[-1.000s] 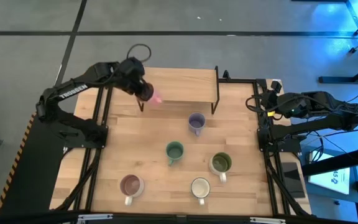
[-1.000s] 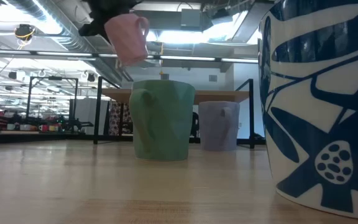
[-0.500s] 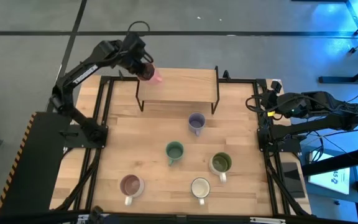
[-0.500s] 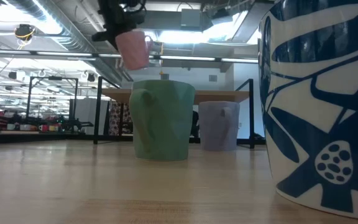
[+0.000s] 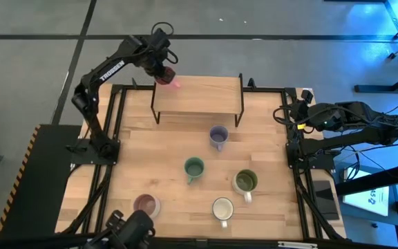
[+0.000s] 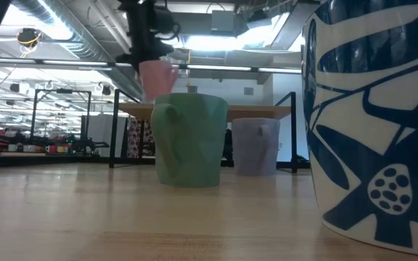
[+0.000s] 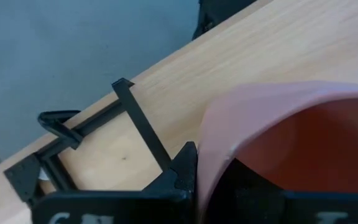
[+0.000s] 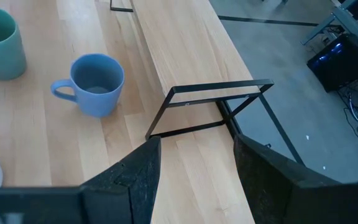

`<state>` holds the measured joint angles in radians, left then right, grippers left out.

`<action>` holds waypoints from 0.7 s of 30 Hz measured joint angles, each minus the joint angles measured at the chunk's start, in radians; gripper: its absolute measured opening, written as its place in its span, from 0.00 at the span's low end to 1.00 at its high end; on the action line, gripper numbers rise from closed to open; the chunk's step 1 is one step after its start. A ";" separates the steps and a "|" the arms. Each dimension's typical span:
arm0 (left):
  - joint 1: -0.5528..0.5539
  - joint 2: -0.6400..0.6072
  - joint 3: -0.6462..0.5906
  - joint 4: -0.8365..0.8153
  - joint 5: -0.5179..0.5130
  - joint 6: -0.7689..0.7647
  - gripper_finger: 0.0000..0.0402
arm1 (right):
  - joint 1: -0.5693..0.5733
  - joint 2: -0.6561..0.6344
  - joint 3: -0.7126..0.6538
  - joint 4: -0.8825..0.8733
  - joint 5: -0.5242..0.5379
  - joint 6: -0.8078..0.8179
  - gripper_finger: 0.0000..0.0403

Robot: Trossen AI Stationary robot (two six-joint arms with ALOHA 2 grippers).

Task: Place coffee mugs
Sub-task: Put the pink mug on the shelf

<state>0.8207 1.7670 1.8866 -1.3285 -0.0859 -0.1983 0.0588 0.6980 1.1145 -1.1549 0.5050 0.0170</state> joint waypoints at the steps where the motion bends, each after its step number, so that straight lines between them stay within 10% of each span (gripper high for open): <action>1: 0.001 0.005 0.000 0.001 -0.015 0.008 0.03 | 0.000 0.000 0.000 0.000 0.000 0.000 0.48; 21: 0.065 0.035 0.001 0.014 0.002 0.075 0.03 | 0.000 0.000 0.000 0.000 0.000 -0.004 0.48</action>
<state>0.8853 1.8019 1.8874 -1.3149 -0.0842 -0.1231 0.0586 0.6982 1.1145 -1.1550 0.5046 0.0128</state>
